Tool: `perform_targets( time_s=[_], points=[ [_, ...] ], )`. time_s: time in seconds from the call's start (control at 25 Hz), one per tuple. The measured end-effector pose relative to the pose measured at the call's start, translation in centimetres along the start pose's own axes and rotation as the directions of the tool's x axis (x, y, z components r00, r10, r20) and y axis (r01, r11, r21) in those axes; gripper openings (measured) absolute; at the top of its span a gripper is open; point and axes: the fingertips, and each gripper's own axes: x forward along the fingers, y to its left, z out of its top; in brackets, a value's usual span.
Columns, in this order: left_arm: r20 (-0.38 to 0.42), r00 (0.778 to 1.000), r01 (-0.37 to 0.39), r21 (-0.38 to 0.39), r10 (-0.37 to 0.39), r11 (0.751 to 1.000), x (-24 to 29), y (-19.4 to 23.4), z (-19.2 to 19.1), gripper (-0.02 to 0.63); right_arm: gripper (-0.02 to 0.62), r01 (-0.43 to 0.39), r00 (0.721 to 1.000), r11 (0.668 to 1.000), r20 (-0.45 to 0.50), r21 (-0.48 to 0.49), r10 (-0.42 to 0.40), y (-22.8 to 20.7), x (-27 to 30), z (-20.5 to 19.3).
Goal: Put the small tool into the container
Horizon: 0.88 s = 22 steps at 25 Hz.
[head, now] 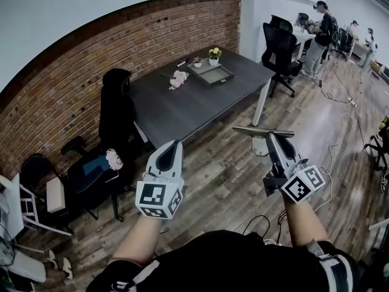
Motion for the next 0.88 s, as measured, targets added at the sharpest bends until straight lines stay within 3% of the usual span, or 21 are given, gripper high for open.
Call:
perform_targets(
  time_s=[0.44,0.88],
  points=[
    [0.008,0.998,0.06,-0.013,-0.06,0.998,-0.1,1.0,-0.5,0.009,0.084,-0.005,0.998,1.0,0.062,-0.026,0.007,3.1,0.7,1.3],
    [-0.024,0.995,0.091,-0.015,-0.092,0.996,2.1,1.6,-2.0,0.009,0.083,0.022,0.998,0.999,0.064,-0.028,-0.02,1.5,1.8,0.5]
  ],
)
